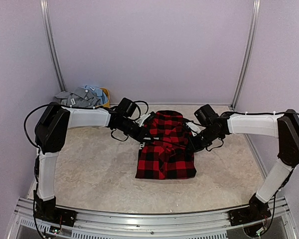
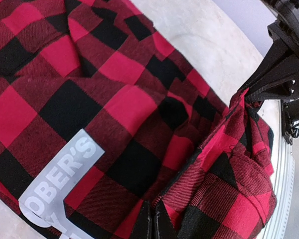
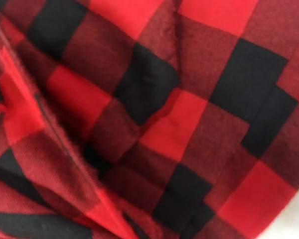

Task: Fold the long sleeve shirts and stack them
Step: Fold the rectangle-folded shirt at the center of the board.

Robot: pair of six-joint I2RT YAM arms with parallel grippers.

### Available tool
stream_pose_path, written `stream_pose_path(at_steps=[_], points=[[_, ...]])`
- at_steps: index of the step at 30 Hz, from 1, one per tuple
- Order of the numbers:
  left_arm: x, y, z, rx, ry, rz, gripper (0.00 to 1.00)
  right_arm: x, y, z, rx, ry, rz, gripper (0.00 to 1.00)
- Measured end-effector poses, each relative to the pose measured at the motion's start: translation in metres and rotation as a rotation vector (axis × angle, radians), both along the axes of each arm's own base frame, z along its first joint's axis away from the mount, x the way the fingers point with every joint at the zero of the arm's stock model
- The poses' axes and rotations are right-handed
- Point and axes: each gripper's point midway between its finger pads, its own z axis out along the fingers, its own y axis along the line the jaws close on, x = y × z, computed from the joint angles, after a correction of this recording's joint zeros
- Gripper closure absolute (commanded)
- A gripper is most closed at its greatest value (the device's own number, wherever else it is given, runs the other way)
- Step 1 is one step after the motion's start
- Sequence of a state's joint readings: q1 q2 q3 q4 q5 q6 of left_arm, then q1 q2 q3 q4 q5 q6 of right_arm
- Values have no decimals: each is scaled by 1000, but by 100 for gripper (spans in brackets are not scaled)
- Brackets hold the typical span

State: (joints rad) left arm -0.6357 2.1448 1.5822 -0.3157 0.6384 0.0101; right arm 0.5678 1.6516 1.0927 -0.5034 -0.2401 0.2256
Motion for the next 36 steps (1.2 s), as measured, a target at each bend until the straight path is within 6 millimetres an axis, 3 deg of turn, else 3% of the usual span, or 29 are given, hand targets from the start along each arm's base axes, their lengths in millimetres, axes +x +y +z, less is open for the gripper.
stream_pose_path(at_steps=[4, 13, 18, 24, 31, 36], points=[[1, 5, -19, 29, 37, 13, 100, 8, 3, -12, -24, 13, 17, 100], [16, 7, -24, 41, 18, 64, 100, 35, 0, -15, -66, -25, -10, 97], [25, 7, -31, 49, 10, 105, 100, 50, -7, -15, -97, -47, -34, 75], [43, 12, -32, 61, -22, 189, 96, 65, -26, -18, -174, -67, -98, 58], [62, 16, -28, 61, -63, 283, 74, 75, -34, 4, -192, -135, -141, 46], [71, 22, -29, 76, -90, 335, 69, 66, -29, 33, -110, -197, -136, 43]])
